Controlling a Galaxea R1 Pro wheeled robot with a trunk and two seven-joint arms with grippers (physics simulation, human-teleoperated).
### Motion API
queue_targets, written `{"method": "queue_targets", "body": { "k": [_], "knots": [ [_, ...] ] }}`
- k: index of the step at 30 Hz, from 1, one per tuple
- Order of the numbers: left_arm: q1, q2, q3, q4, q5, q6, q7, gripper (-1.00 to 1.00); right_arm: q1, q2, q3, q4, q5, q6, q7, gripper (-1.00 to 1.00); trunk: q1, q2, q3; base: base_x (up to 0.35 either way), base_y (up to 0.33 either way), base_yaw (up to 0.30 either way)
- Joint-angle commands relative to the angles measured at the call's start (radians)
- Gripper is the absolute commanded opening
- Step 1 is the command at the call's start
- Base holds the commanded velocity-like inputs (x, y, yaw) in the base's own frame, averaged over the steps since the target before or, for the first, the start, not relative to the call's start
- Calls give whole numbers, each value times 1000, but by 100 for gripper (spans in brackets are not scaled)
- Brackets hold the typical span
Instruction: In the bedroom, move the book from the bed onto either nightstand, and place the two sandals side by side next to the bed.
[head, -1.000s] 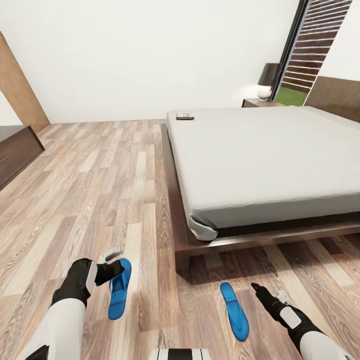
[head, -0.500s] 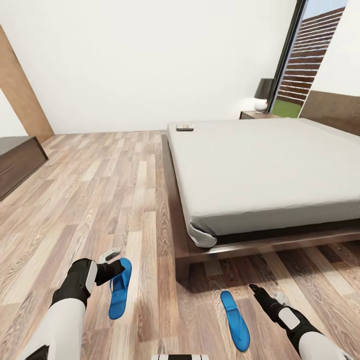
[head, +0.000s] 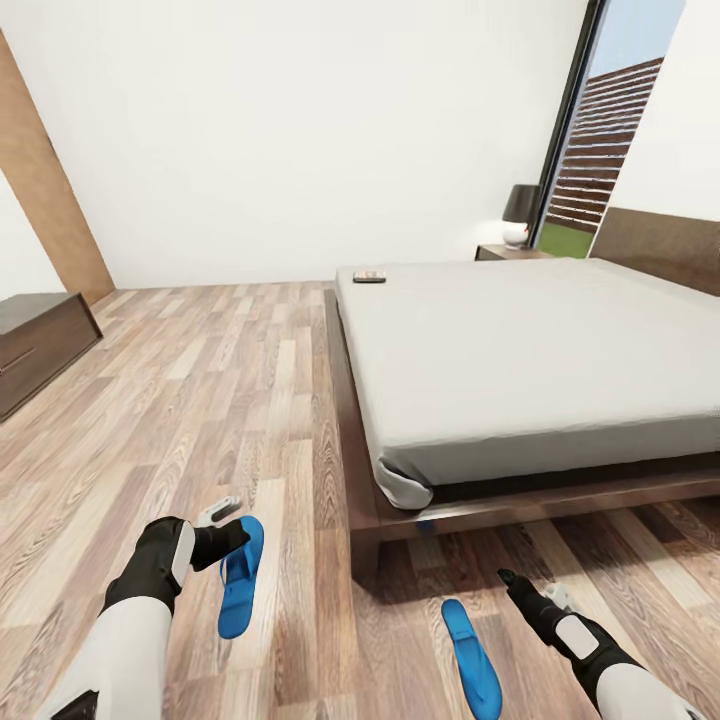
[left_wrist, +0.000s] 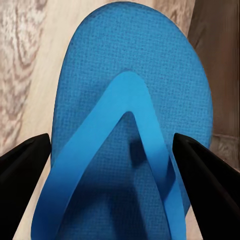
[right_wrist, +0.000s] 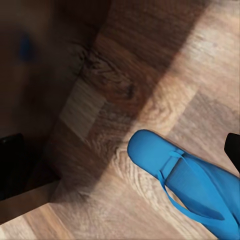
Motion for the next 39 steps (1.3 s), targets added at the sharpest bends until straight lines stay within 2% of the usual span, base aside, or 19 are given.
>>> {"method": "queue_targets", "body": {
  "k": [1,12,19,31,39],
  "knots": [
    [-1,-2,6,-2,-12,4,-9,-100,0,0,-2,-1,-9,7,2,100,-1,0,3,0,0,0],
    [-1,-2,7,-2,-12,4,-9,-100,0,-1,-2,34,-12,5,3,100,-6,3,46,0,0,0],
    [-1,-3,7,-2,-12,4,-9,-100,0,-1,-1,40,-12,5,4,100,-6,3,46,0,0,0],
    [-1,-3,5,-2,-11,4,-9,-100,0,-1,-2,42,-12,6,4,100,-11,5,92,0,0,0],
    [-1,-3,5,-2,-11,4,-9,-100,0,-1,-2,42,-11,7,3,100,-11,5,92,0,0,0]
  ]
}}
